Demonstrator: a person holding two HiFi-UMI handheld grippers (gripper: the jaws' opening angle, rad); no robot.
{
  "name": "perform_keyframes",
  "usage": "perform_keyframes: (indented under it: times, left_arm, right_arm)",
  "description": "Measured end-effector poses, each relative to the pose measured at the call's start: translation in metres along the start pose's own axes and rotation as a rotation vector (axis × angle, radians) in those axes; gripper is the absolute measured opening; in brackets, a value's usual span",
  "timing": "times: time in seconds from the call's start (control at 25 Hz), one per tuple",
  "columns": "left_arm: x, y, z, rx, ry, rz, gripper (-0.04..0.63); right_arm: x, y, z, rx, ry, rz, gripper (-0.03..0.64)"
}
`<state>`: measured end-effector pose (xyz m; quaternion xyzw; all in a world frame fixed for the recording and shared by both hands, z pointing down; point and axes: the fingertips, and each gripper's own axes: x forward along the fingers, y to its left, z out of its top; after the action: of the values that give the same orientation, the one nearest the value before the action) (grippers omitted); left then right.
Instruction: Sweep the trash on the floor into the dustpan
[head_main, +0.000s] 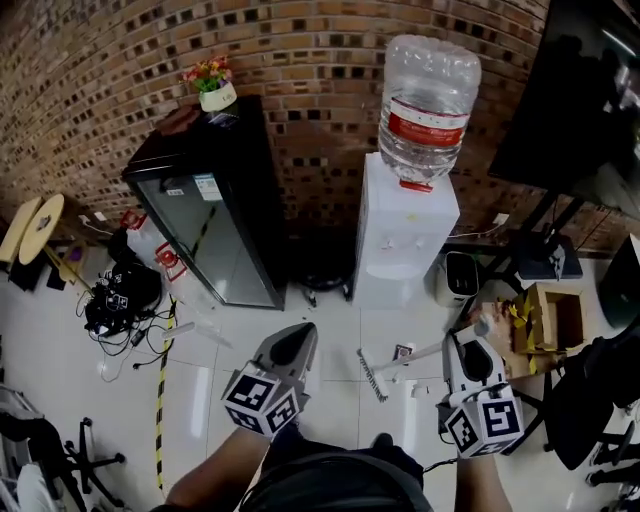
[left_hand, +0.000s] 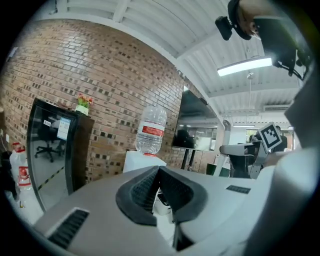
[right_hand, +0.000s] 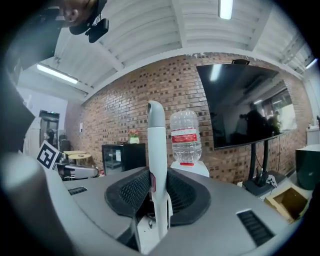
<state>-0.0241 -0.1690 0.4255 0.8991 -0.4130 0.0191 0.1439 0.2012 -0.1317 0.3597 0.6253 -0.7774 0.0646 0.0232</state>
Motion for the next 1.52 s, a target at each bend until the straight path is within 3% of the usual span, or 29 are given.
perform_keyframes:
  times: [0.28,0.52,0.68,1.04,1.52]
  left_arm:
    - [0.027,-0.125,0.033,-0.003,-0.039,0.045,0.008]
    - [0.013,-0.174,0.065,0.047,-0.021,0.029,0.008]
    - [-0.006,-0.183,0.088,0.071,-0.036,0.001,0.008]
    - [-0.051,-0.179,0.087,0.085,-0.042,-0.093,0.008]
    - [-0.070,-0.161,0.095,0.068,-0.051,-0.058,0.008]
  right_arm:
    - [-0.071,-0.102,0.051,-0.053,-0.026,0.094,0.121]
    - [-0.117,-0.125,0.083,-0.087,-0.042,0.107,0.121]
    - [-0.136,-0.130,0.100,-0.093,-0.076,0.073,0.120]
    - [-0.163,-0.090,0.105,-0.064,-0.116,0.030,0.120]
    - [-0.161,-0.055,0.119,-0.004,-0.142,0.085,0.120]
